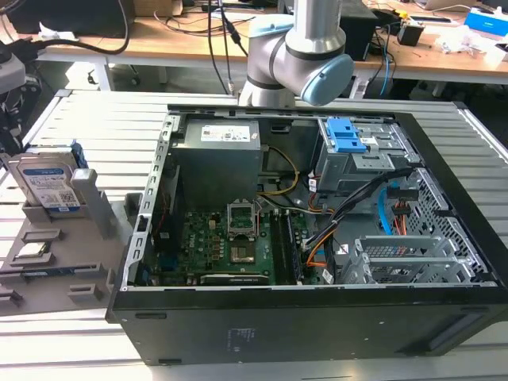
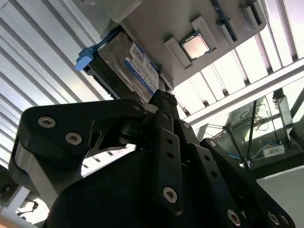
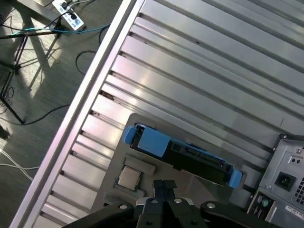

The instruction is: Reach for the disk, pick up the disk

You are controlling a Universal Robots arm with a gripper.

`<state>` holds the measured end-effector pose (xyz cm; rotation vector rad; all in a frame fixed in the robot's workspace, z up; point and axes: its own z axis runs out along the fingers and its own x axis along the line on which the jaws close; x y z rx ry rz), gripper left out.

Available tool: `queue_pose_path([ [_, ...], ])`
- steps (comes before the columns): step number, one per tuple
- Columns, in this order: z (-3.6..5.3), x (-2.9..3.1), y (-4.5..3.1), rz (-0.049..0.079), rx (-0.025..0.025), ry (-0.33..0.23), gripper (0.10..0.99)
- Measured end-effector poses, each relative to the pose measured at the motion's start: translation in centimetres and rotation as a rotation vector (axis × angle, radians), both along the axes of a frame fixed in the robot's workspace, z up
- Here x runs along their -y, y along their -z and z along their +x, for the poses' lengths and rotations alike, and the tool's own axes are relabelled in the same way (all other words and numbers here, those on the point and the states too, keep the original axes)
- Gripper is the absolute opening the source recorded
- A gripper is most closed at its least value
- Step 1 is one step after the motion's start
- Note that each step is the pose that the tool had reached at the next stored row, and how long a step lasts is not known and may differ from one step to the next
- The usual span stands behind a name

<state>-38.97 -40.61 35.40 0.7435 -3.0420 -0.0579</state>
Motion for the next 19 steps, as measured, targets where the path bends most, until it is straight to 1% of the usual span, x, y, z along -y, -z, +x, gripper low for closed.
queue_pose_path([
  [9, 0.00, 0.00, 0.00, 0.000, 0.0000, -0.143, 0.106],
  [10, 0.00, 0.00, 0.00, 0.000, 0.0000, -0.167, 0.106],
  [11, 0.00, 0.00, 0.00, 0.000, 0.0000, -0.209, 0.106],
  [15, 0.00, 0.00, 0.00, 0.000, 0.0000, -0.311, 0.106],
  [19, 0.00, 0.00, 0.00, 0.000, 0.0000, -0.370, 0.106],
])
